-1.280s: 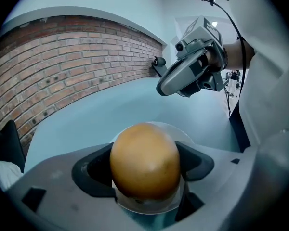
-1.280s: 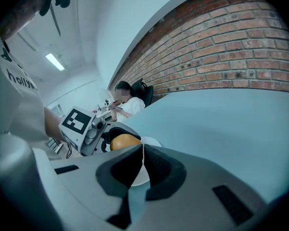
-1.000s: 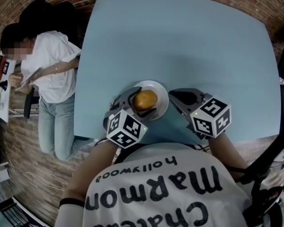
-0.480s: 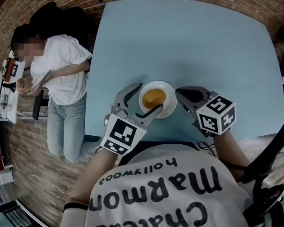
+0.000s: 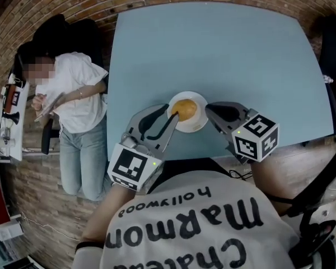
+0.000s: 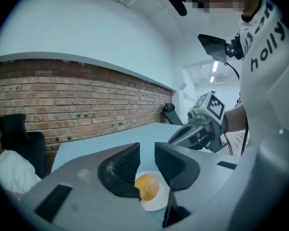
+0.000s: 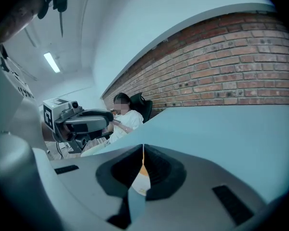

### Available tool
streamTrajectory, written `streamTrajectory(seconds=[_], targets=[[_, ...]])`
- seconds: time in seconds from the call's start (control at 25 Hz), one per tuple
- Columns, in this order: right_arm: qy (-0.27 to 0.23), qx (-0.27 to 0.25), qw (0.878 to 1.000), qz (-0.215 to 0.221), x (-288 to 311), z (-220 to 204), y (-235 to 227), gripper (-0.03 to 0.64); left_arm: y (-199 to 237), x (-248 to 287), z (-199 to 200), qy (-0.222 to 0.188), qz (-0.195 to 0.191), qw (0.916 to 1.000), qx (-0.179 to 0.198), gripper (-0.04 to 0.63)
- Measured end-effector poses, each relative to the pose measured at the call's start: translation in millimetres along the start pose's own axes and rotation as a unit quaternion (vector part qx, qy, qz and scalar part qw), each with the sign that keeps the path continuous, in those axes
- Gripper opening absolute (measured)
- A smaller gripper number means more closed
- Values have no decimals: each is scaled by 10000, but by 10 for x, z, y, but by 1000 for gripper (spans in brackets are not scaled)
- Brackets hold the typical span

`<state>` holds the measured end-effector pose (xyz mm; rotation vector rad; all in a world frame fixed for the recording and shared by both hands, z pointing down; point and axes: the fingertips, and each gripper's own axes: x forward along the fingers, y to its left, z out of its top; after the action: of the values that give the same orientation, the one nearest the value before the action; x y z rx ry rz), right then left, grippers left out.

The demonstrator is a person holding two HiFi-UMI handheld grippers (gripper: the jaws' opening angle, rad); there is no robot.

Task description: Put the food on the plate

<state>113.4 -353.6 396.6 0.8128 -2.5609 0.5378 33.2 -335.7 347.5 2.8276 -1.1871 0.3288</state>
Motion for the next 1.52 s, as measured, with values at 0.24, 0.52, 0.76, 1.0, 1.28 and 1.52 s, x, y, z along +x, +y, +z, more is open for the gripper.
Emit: streamTrajectory(seconds=[0.24, 0.52, 0.76, 1.0, 1.28, 1.52], targets=[[-166, 60, 9995, -252, -182, -4, 148, 11, -98, -149, -58, -108, -201, 9987, -463, 32], [-348, 1, 9990, -298, -252, 28, 388, 11, -284, -282, -178, -30, -533, 9967, -617, 5], [-459, 160, 9984, -287, -300, 18, 508, 11, -350, -385, -146, -203, -671, 9949, -724, 6], [-386, 80, 9985, -367, -345, 2, 561, 11, -439, -443, -171, -182, -786, 9946, -658, 6], [-322, 119, 9986, -413, -364, -16, 573, 11, -489, -475, -209, -120, -821, 9953, -492, 5], [-351, 103, 9982, -469, -327, 2, 576, 11, -370, -527, -295, -110, -625, 9952, -751, 6]])
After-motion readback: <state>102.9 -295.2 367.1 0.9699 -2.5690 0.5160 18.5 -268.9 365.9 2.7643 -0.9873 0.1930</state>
